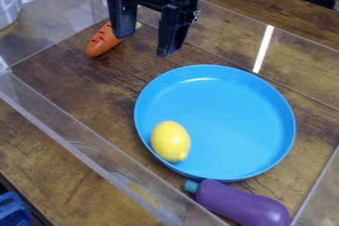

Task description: Remove the purple eggplant from the blue tray and put it on the table

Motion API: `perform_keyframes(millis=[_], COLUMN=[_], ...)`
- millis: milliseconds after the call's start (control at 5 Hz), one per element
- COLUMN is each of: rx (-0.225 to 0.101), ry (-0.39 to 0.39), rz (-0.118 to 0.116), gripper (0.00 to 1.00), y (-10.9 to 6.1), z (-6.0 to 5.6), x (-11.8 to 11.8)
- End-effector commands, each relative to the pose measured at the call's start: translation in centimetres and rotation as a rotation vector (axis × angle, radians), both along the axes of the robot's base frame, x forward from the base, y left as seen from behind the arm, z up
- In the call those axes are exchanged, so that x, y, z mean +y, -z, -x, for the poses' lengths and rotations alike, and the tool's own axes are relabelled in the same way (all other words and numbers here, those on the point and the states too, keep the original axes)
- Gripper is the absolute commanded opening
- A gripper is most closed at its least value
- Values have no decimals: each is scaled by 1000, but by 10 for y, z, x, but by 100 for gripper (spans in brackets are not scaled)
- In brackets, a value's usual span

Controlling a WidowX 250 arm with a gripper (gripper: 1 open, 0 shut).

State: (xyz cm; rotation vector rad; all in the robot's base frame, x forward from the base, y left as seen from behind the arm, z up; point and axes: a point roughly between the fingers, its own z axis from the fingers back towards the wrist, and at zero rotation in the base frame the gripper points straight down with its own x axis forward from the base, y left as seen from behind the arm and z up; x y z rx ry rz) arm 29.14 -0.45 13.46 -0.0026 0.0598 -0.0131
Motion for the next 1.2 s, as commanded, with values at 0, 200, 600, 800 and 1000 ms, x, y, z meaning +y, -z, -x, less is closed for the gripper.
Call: perform_keyframes(millis=[0, 200, 600, 800, 1000], rx=[11, 4, -26, -40, -36], ry=[45, 138, 336, 508, 562], rz=[1, 1, -5, -13, -15], gripper=[100, 100, 100, 100, 100], y=[6, 19, 49, 62, 77], z=[-6, 7, 29, 35, 33], x=[-4, -18, -53, -77, -102])
